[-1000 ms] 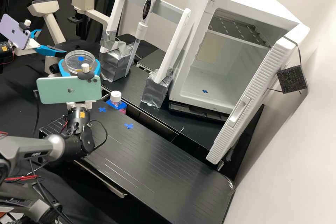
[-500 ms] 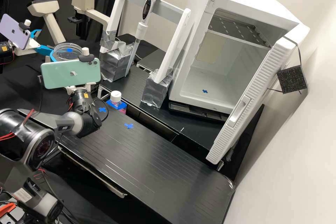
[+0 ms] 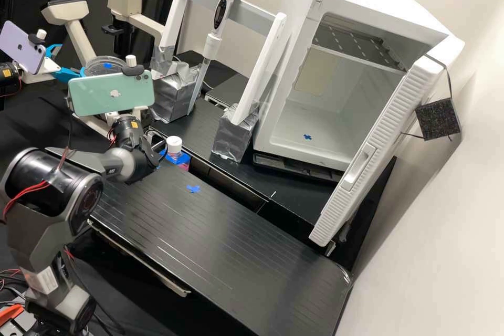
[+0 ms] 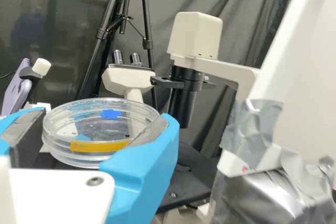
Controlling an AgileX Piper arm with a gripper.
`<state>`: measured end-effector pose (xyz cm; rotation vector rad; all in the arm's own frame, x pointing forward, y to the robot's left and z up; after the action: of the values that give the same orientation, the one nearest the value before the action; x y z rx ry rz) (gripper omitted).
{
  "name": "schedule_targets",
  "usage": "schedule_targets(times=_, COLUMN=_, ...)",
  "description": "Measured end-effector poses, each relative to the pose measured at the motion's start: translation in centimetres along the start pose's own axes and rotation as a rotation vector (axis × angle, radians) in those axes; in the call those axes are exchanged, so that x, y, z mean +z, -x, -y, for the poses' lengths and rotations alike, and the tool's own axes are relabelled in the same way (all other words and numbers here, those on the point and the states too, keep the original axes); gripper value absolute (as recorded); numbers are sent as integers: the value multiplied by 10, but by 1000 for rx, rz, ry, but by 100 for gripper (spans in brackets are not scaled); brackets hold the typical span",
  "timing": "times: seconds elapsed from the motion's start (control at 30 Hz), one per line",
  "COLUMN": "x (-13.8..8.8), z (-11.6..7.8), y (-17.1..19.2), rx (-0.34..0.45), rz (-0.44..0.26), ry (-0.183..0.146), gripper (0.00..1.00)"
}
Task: Move the petri dish to the microscope
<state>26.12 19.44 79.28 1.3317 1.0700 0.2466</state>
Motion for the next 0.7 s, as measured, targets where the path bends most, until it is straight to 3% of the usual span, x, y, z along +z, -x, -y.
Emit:
schedule_targets(times=0.37, x=6, z=6, y=-66, rx=-53, rz=65, ry=-41, gripper=0)
schedule_targets(times=0.47, x=14, z=10, y=-84, rx=-57, rz=102, ry=-70, gripper=0)
schedule_targets(times=0.7, x=30, z=18, y=-111, rx=-71, rz=165, ry=-104, gripper=0)
